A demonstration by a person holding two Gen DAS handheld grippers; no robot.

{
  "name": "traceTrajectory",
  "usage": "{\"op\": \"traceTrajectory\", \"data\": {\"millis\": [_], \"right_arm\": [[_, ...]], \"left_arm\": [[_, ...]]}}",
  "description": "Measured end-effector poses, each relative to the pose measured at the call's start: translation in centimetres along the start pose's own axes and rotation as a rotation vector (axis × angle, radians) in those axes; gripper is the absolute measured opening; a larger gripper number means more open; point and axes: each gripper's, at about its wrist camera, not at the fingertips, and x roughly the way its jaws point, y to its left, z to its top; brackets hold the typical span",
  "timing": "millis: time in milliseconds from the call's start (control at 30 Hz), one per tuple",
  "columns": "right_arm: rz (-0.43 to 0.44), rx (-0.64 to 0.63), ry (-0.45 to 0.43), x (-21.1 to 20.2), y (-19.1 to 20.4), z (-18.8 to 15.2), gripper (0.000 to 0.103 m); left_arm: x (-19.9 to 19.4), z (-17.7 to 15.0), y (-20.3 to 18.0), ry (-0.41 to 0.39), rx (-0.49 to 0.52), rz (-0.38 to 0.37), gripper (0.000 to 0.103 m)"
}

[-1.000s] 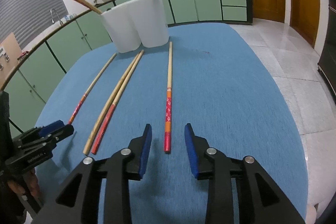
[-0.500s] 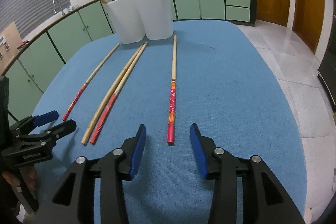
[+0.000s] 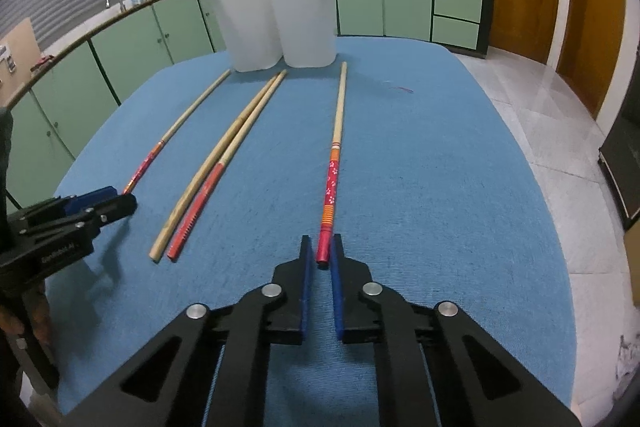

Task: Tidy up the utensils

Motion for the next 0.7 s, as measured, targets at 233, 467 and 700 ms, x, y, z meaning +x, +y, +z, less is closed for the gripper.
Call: {"op": "traceTrajectory", "data": {"millis": [233,467,700], "right_arm": [[-0.005,-0.002,0.006,0.2,0.0,0.1,0.009],[0.003,0.013,-0.004,-0.2,-0.2,0.0,0.006],[-0.002,0.001,-0.082,-3.0,-0.9,1.7,0.006]], "left_arm": [[0.0,0.0,-0.8,0.002,0.036,-0.013,0.007],[-0.8,0.0,-0.7,-0.001,0.015,-0.018,0.005],[-4.9,1.5,-1.5,-0.092,0.051,-0.010,0.005]]}}
